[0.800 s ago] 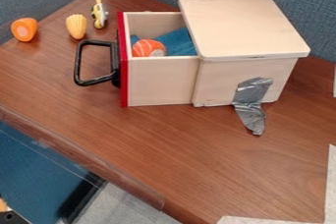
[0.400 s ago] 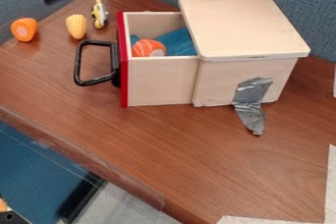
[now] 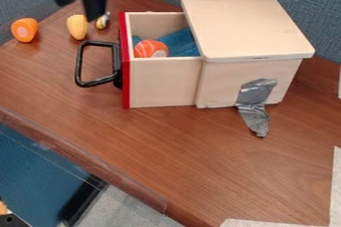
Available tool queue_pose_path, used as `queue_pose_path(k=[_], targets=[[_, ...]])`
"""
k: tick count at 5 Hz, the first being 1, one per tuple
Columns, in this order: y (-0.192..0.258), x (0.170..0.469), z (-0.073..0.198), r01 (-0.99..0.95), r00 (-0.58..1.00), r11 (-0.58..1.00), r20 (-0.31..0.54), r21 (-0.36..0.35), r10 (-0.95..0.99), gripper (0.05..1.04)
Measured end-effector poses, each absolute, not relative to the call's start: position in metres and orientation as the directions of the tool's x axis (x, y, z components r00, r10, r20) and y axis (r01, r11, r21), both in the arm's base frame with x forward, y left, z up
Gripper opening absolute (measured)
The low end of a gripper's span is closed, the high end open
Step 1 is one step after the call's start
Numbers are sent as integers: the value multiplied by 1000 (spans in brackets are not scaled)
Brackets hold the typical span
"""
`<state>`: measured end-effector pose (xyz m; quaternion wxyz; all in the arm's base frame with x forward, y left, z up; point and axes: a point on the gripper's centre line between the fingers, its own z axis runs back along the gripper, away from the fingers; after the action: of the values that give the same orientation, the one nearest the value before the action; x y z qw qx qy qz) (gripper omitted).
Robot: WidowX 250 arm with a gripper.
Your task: Take the salmon sushi and put it on the middle bottom side of table
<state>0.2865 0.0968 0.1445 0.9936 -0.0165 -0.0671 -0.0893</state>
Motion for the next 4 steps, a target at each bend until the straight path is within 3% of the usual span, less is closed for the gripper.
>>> queue_pose_path(k=[1,4], targets=[[79,298,146,201,962,980,193,-9,-196,1000],[63,328,128,180,954,984,242,11,-177,1000]])
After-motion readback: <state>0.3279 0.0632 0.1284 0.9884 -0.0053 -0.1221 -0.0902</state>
